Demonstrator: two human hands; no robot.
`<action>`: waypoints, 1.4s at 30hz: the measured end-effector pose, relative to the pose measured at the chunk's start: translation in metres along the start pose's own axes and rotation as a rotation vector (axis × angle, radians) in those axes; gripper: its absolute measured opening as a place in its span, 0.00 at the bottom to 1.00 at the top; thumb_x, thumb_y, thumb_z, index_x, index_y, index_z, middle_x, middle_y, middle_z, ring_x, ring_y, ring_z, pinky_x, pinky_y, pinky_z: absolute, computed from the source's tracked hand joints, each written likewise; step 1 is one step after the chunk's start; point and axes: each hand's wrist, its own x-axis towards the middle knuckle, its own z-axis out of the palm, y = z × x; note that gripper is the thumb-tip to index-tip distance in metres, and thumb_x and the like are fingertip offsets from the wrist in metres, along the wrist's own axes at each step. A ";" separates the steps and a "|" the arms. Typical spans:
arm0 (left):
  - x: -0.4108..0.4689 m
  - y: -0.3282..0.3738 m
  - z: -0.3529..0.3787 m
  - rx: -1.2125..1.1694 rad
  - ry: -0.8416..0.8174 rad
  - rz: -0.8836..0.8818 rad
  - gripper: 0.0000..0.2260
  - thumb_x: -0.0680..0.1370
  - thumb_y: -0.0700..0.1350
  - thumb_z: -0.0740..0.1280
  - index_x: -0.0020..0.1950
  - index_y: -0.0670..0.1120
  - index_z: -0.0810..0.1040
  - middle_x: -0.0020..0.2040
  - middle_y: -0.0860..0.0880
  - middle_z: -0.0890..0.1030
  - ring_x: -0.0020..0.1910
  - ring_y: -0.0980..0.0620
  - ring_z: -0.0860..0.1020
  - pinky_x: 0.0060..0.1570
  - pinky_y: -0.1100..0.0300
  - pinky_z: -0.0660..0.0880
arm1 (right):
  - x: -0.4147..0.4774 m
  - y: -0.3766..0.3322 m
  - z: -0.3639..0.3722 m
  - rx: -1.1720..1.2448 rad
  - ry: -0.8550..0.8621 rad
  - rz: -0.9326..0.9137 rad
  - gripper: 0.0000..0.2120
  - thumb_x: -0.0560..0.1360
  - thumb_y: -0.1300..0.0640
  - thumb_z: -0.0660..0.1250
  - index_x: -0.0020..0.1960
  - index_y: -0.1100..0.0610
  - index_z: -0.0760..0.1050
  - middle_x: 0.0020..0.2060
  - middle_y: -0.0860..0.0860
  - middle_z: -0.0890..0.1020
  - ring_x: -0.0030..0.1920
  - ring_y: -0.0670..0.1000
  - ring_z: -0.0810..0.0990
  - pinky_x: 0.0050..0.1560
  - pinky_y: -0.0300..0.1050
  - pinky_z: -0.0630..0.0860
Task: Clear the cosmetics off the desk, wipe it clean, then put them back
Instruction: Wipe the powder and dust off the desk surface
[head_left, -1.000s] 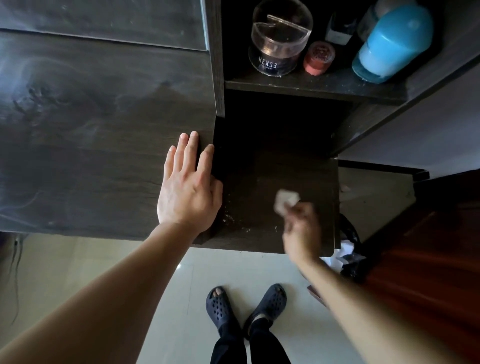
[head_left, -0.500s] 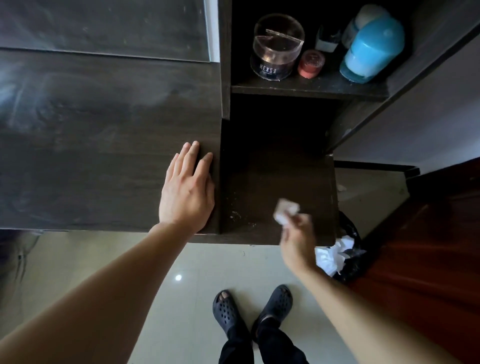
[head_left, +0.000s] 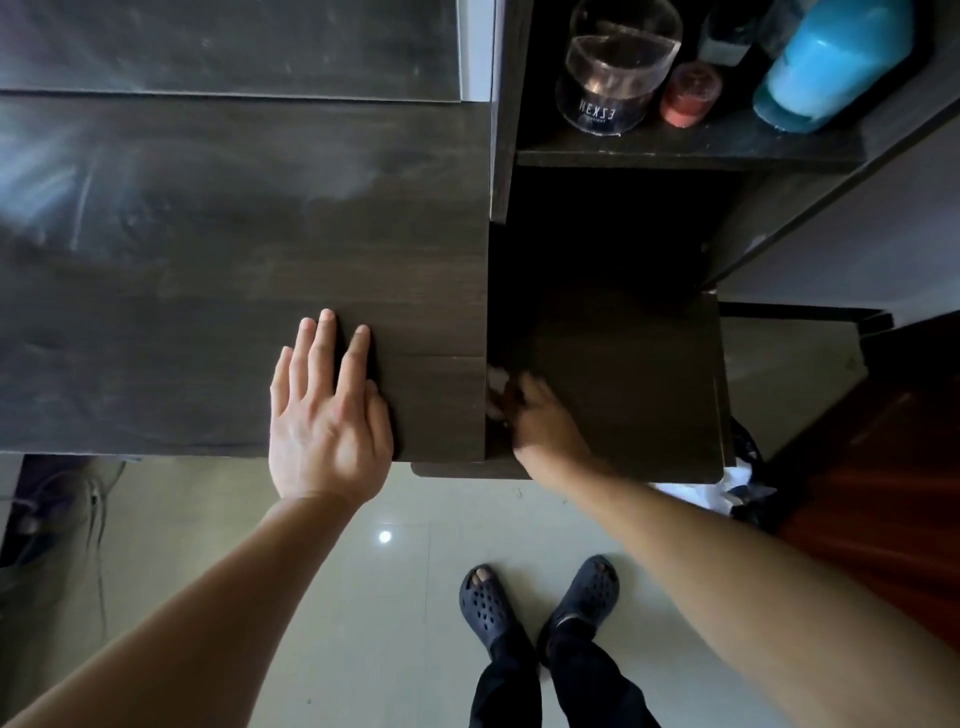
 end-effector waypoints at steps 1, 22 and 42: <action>0.000 0.001 -0.001 0.004 -0.005 0.002 0.23 0.77 0.46 0.53 0.70 0.40 0.69 0.73 0.36 0.64 0.73 0.37 0.60 0.73 0.45 0.55 | -0.024 0.004 0.002 0.010 -0.059 -0.068 0.21 0.74 0.69 0.60 0.64 0.55 0.75 0.66 0.61 0.70 0.65 0.63 0.68 0.63 0.53 0.69; 0.006 0.004 -0.003 0.009 0.011 0.007 0.24 0.76 0.47 0.51 0.70 0.40 0.69 0.73 0.36 0.64 0.73 0.36 0.60 0.72 0.44 0.55 | -0.025 0.086 -0.082 0.080 0.459 0.621 0.13 0.74 0.66 0.62 0.56 0.57 0.79 0.50 0.61 0.74 0.45 0.63 0.78 0.44 0.44 0.72; -0.009 0.055 -0.010 -0.114 -0.124 0.197 0.23 0.71 0.41 0.55 0.64 0.38 0.74 0.69 0.35 0.68 0.71 0.35 0.62 0.68 0.39 0.62 | -0.140 0.118 -0.048 0.009 0.388 0.460 0.22 0.68 0.73 0.62 0.57 0.57 0.80 0.43 0.59 0.74 0.45 0.61 0.76 0.41 0.50 0.75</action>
